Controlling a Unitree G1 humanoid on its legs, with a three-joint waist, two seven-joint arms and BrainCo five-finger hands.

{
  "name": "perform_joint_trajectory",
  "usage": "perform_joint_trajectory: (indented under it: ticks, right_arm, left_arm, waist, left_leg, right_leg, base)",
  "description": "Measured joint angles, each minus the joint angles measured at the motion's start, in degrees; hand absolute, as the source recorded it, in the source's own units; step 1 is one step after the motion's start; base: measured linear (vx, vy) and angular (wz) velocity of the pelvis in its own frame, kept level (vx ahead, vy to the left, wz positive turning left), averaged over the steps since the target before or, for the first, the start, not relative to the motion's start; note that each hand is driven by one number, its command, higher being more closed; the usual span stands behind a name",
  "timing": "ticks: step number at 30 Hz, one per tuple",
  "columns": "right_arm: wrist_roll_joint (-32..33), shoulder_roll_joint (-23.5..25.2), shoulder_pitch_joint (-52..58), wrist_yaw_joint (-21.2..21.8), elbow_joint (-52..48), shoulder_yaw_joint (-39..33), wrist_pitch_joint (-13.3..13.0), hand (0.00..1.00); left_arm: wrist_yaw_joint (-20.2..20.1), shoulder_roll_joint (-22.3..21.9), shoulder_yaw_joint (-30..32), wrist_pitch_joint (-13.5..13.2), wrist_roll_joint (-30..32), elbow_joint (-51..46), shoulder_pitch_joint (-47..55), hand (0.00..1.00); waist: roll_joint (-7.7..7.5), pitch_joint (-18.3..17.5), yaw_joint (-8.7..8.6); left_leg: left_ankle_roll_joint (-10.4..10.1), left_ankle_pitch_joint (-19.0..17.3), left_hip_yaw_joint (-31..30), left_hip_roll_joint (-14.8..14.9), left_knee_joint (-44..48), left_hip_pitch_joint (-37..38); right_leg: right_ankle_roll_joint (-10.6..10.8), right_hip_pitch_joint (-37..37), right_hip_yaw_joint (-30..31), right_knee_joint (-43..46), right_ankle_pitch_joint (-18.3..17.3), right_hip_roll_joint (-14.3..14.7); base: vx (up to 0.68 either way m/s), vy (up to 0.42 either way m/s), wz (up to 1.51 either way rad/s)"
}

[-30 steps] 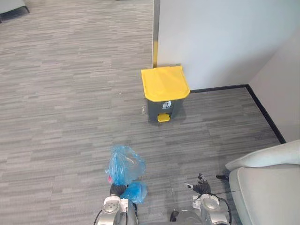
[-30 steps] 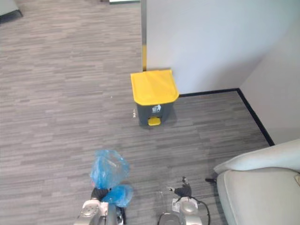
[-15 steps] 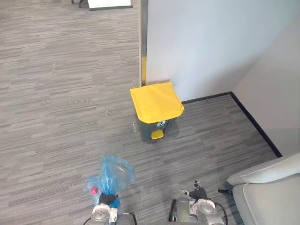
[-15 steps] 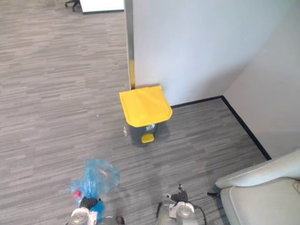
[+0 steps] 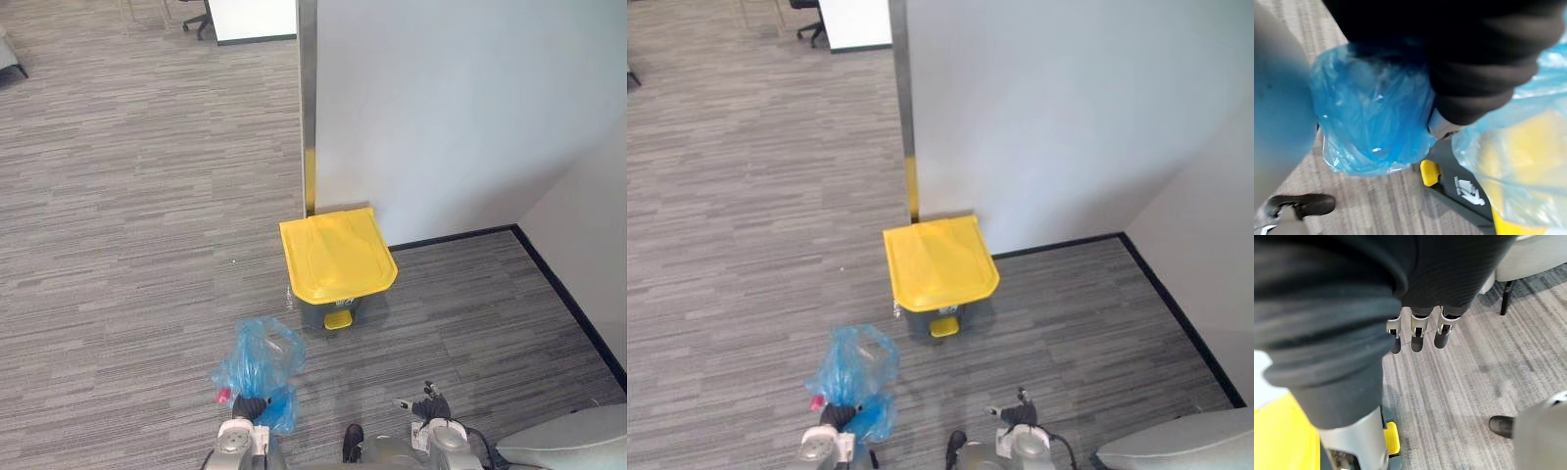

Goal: Gather rubbish on tea table into small bin, then transfer packed bag to large trash can.

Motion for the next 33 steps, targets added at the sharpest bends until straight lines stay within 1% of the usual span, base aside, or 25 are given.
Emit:
perform_joint_trajectory:
  ticks: [1, 2, 4, 5, 8, 9, 10, 12, 13, 14, 15, 17, 18, 19, 20, 21, 22, 25, 26, 27, 28, 29, 30, 32, 33]
  right_arm:
    - [0.0, -0.66, 0.05, -0.03, 0.63, -0.88, 0.01, 0.0]
    - [0.04, -0.2, -0.14, -0.11, 1.22, -0.99, 0.14, 0.0]
    - [0.0, 0.74, 0.04, -0.02, 2.72, -0.98, 0.23, 0.0]
    - [-0.03, 1.1, 0.32, -0.01, 3.14, -0.98, 0.3, 0.0]
    - [-0.14, 1.24, 0.38, 0.0, 3.2, -0.98, 0.35, 0.0]
    - [-0.19, 1.17, 0.05, 0.0, 3.29, -0.98, 0.36, 0.0]
    - [-0.21, 1.03, -0.52, 0.01, 3.92, -0.96, 0.35, 0.0]
    - [-0.28, 1.06, -0.63, 0.13, 4.23, -0.95, 0.5, 0.0]
    - [-0.28, 1.08, -0.48, 0.17, 4.26, -0.94, 0.52, 0.0]
    - [-0.29, 1.08, -0.59, 0.15, 4.28, -0.85, 0.49, 0.0]
    - [-0.29, 1.08, -0.6, 0.17, 4.31, -0.61, 0.49, 0.0]
    - [-0.24, 0.87, -0.86, 0.18, 4.31, -0.34, 0.33, 0.0]
    - [-0.25, 0.85, -1.22, 0.17, 4.33, -0.19, 0.35, 0.0]
    - [-0.26, 0.74, -0.63, 0.17, 4.42, 0.64, 0.43, 0.0]
    - [-0.08, 0.18, -0.54, 0.36, 4.65, 0.53, 0.39, 0.0]
    - [-0.26, -0.73, -0.82, 0.2, 4.74, 0.6, 0.53, 0.0]
    - [-0.26, -1.07, -1.4, 0.23, 4.82, 0.61, 0.59, 0.0]
    - [-0.16, -0.91, -1.47, 0.23, 4.92, -0.01, 0.59, 0.0]
    - [-0.18, -0.79, -1.28, 0.23, 4.96, -0.07, 0.6, 0.0]
    - [-0.1, -0.52, -0.71, 0.1, 4.98, -0.51, 0.51, 0.0]
    - [-0.05, -0.44, -0.25, -0.18, 4.87, -0.77, 0.26, 0.0]
    - [-0.05, -0.51, -0.17, -0.17, 4.84, -0.84, 0.38, 0.0]
    - [0.01, -0.43, -0.07, -0.13, 4.76, -0.89, 0.52, 0.0]
    - [0.38, -0.53, -0.3, -0.17, 4.47, -1.63, 0.06, 0.0]
    - [0.5, -0.49, -0.51, -0.15, 4.55, -1.64, 0.02, 0.0]
  left_arm:
    - [-0.03, -0.06, -0.02, 0.01, -0.01, 0.8, -0.02, 1.0]
    - [0.05, 0.24, -0.02, 0.03, -0.02, 1.1, -0.34, 1.0]
    - [0.09, 1.91, -0.23, 0.02, -0.01, 1.81, -1.01, 1.0]
    - [0.09, 2.81, -0.25, 0.03, 0.0, 2.16, -0.98, 1.0]
    - [0.13, 3.68, -0.24, 0.11, 0.0, 2.84, -0.3, 1.0]
    - [0.13, 3.96, -0.28, 0.12, -0.01, 2.87, 0.13, 1.0]
    - [0.12, 3.88, -0.79, 0.14, -0.01, 3.08, 0.33, 1.0]
    - [0.11, 4.21, -1.79, 0.16, -0.03, 3.82, 1.0, 1.0]
    - [0.13, 4.82, -2.44, 0.17, -0.05, 3.89, 0.83, 1.0]
    - [0.16, 4.78, -2.45, 0.23, -0.01, 3.96, 0.97, 1.0]
    - [0.19, 5.23, -2.4, 0.23, -0.02, 3.97, 0.96, 1.0]
    - [0.2, 5.45, -2.35, 0.23, -0.04, 4.23, 0.98, 1.0]
    - [0.19, 5.46, -2.37, 0.25, -0.04, 4.61, 0.94, 1.0]
    - [0.12, 5.84, -2.4, 0.23, -0.04, 4.74, 1.08, 1.0]
    - [0.16, 5.36, -2.34, 0.33, -0.02, 5.65, 0.49, 1.0]
    - [0.09, 4.46, -2.34, 0.21, -0.01, 5.83, 0.01, 1.0]
    - [0.15, 3.66, -2.26, 0.1, 0.0, 5.7, -0.08, 1.0]
    - [0.11, 3.03, -2.26, 0.15, 0.02, 5.72, -1.13, 1.0]
    - [0.11, 2.97, -2.26, 0.15, 0.02, 5.7, -1.35, 1.0]
    - [0.1, 2.78, -2.26, 0.15, 0.03, 5.65, -1.61, 1.0]
    - [0.09, 2.47, -2.27, 0.16, 0.03, 5.07, -1.72, 1.0]
    - [0.1, 2.28, -2.26, 0.14, 0.03, 4.75, -1.66, 1.0]
    - [0.08, 1.94, -2.23, 0.11, 0.03, 4.24, -1.43, 1.0]
    - [0.0, 1.54, -2.01, 0.1, 0.02, 3.93, -1.37, 1.0]
    - [0.0, 1.58, -1.79, 0.1, 0.02, 3.9, -1.37, 1.0]
  waist:
    - [0.83, -0.42, 0.03]
    - [0.22, -0.67, 0.1]
    - [-1.1, -1.28, -0.14]
    - [-1.63, -1.38, -0.05]
    - [-1.87, -1.35, 0.09]
    - [-1.94, -1.21, 0.09]
    - [-1.69, -1.16, -0.06]
    - [-1.75, -1.07, -0.11]
    - [-2.2, -1.01, -0.39]
    - [-1.89, -0.95, -0.68]
    - [-2.24, -1.16, -0.67]
    - [-2.09, -1.07, -0.85]
    - [-1.97, -1.01, -1.31]
    - [-3.0, -1.43, -1.62]
    - [-3.02, -1.16, -1.77]
    - [-1.66, -1.48, -1.58]
    - [-0.4, -1.06, -1.31]
    - [0.74, -0.39, -1.58]
    - [0.61, -0.24, -1.58]
    - [0.36, -0.18, -1.53]
    - [-0.18, -0.06, -1.47]
    - [-0.36, -0.07, -1.37]
    - [-0.45, -0.23, -1.26]
    - [-0.66, -0.1, -1.1]
    - [-0.74, -0.06, -0.98]
  left_leg:
    - [-1.24, 8.48, -1.94, -1.39, -8.07, 0.53]
    - [-0.79, 9.08, -1.35, -2.47, -9.09, 1.53]
    - [-0.24, 9.09, -0.97, -4.7, -11.23, 2.75]
    - [0.39, 8.72, -0.13, -5.48, -11.55, 3.47]
    - [1.89, 7.64, 1.38, -7.16, -13.02, 5.61]
    - [2.29, 6.89, 1.85, -7.94, -13.55, 6.5]
    - [2.74, 6.56, 2.33, -8.21, -14.39, 7.76]
    - [3.03, 6.38, 2.73, -9.05, -15.73, 10.31]
    - [3.65, 5.95, 2.46, -9.54, -16.65, 12.17]
    - [4.17, 5.18, 2.05, -9.53, -17.07, 12.75]
    - [4.26, 4.62, 1.72, -9.42, -17.05, 13.22]
    - [3.84, 3.98, 1.1, -8.47, -17.03, 13.6]
    - [3.3, 3.97, 0.6, -7.82, -16.95, 13.76]
    - [1.78, 3.77, -0.49, -8.45, -16.84, 14.04]
    - [1.16, 3.2, -1.84, -8.46, -16.42, 14.22]
    - [1.04, 3.2, -2.44, -7.2, -16.02, 14.12]
    - [0.55, 2.9, -2.94, -6.35, -16.18, 14.1]
    - [-0.01, 2.57, -3.64, -4.39, -14.04, 13.94]
    - [-0.39, 2.34, -3.65, -3.91, -12.18, 13.81]
    - [-1.16, 1.87, -3.59, -3.06, -7.58, 12.76]
    - [-1.38, 1.73, -3.26, -2.4, -0.78, 10.48]
    - [-1.39, 1.76, -2.95, -2.06, 2.24, 9.41]
    - [-1.55, 0.36, -2.47, -1.05, 5.91, 7.78]
    - [-1.09, -2.59, -1.65, -0.76, 4.98, 4.94]
    - [-1.05, -2.4, -1.72, -1.32, 1.92, 4.25]
  right_leg:
    - [1.7, -0.19, 1.55, -0.03, -0.12, 0.23]
    - [2.48, -0.06, 2.76, -0.46, 0.14, -0.26]
    - [4.16, 1.59, 3.28, -3.69, 0.85, -2.04]
    - [4.53, 2.06, 3.92, -4.15, 0.97, -2.8]
    - [5.75, 1.33, 5.16, -1.4, -0.39, -4.38]
    - [6.6, 0.03, 5.89, 1.9, -1.42, -5.17]
    - [7.46, -2.5, 6.41, 7.97, -2.15, -5.85]
    - [7.63, -6.04, 5.74, 18.09, -2.14, -7.44]
    - [7.55, -8.38, 5.35, 23.93, -1.71, -8.59]
    - [6.74, -9.43, 5.12, 25.79, -3.06, -8.88]
    - [5.93, -10.44, 4.45, 25.9, -4.89, -8.63]
    - [5.18, -12.69, 3.08, 22.0, -5.73, -6.53]
    - [4.24, -13.27, 2.9, 16.9, -4.66, -4.54]
    - [2.76, -12.18, 3.49, 8.16, 1.46, -2.95]
    - [1.67, -11.71, 3.98, 8.78, 3.23, -2.46]
    - [1.29, -11.19, 3.32, 8.23, 3.09, -1.75]
    - [1.18, -10.85, 2.55, 7.75, 2.23, -1.15]
    - [0.39, -8.33, 0.77, 5.73, 1.18, 0.39]
    - [0.32, -6.86, 0.46, 4.65, 1.14, 0.7]
    - [0.31, -4.19, -0.16, 2.76, 1.14, 0.93]
    - [0.29, -1.38, -0.53, 0.62, 1.16, 0.88]
    - [0.2, -0.36, -0.55, -0.22, 1.22, 0.78]
    - [0.05, 0.66, -0.49, -1.24, 1.35, 0.64]
    - [0.19, 1.46, 0.21, -2.02, 1.43, 0.04]
    - [0.57, 1.43, 0.63, -2.02, 1.64, -0.51]
  base:
    - [0.2, 0.2, -0.36]
    - [0.21, 0.183, -0.25]
    - [0.2, 0.183, -0.04]
    - [0.15, 0.164, -0.14]
    - [0.1, 0.125, -0.24]
    - [0.07, 0.12, -0.33]
    - [0.06, 0.111, -0.28]
    - [0.07, 0.091, -0.1]
    - [0.11, 0.085, 0.06]
    - [0.11, 0.041, 0.15]
    - [0.15, 0.01, 0.2]
    - [0.18, -0.027, 0.22]
    - [0.24, -0.081, 0.4]
    - [0.26, -0.098, 0.52]
    - [0.29, -0.093, 0.41]
    - [0.3, -0.108, 0.22]
    - [0.29, -0.097, 0.09]
    - [0.24, -0.111, 0.13]
    - [0.22, -0.105, 0.22]
    - [0.22, -0.08, 0.24]
    - [0.2, -0.06, 0.23]
    - [0.15, -0.015, 0.13]
    - [0.11, 0.041, -0.03]
    - [0.13, 0.121, -0.11]
    - [0.09, 0.154, -0.15]
